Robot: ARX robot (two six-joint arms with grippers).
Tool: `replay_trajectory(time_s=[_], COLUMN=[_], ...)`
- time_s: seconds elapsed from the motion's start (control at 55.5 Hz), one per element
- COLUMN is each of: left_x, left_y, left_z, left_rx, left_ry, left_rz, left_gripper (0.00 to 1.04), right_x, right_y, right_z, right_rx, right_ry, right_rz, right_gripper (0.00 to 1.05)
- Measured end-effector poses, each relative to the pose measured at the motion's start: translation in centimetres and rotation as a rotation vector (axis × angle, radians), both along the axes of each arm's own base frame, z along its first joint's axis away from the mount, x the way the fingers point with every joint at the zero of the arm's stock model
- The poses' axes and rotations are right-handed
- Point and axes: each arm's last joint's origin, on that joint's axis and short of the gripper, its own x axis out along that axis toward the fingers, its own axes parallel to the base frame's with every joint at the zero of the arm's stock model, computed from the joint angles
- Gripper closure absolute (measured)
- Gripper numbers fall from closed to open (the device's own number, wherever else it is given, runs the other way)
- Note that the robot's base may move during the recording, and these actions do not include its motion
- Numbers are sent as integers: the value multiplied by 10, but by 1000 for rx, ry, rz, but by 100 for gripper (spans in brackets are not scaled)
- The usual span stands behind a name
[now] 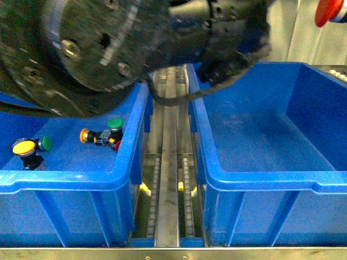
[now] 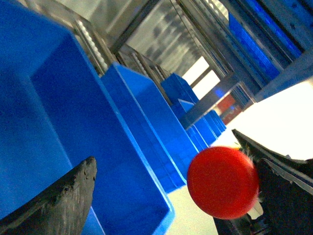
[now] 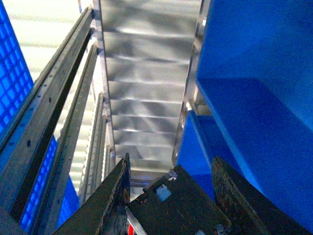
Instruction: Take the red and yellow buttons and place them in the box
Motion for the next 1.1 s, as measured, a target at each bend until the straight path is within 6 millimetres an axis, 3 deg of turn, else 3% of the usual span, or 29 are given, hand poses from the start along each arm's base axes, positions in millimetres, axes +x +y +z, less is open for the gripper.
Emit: replay_trajectory(time_s=[0.162, 0.324, 0.576, 0.702, 0.774, 0.828, 0.9, 1.009, 1.099], left_x=[-5, -27, -89, -125, -155, -175, -194, -217, -232], left_y=[66, 116, 203, 231, 246, 246, 248, 249, 249], left_z=[35, 44, 14, 1, -13, -29, -52, -85, -100], left_rx=[18, 59, 198, 221, 236, 372, 528, 661, 702], left_ry=[-51, -57, -34, -31, -25, -12, -36, -67, -73], left_rz=[205, 296, 475, 536, 581, 822, 972, 1019, 1012], left_gripper=[8, 8, 8, 8, 8, 21, 33, 53, 67], right_x=[10, 11, 10, 9, 8, 8, 8, 6, 6], right_y=[-25, -32, -22, -13, -7, -2, 2, 7, 10], right_z=[-20, -23, -20, -18, -17, -17, -18, -16, -15], right_rx=[-49, -74, -125, -149, -164, -178, -190, -208, -220], right_ry=[59, 74, 73, 66, 71, 74, 81, 78, 75], right_rz=[-109, -142, -143, -136, -138, -132, -131, -127, -126], right_gripper=[63, 63, 63, 63, 63, 63, 63, 63, 63])
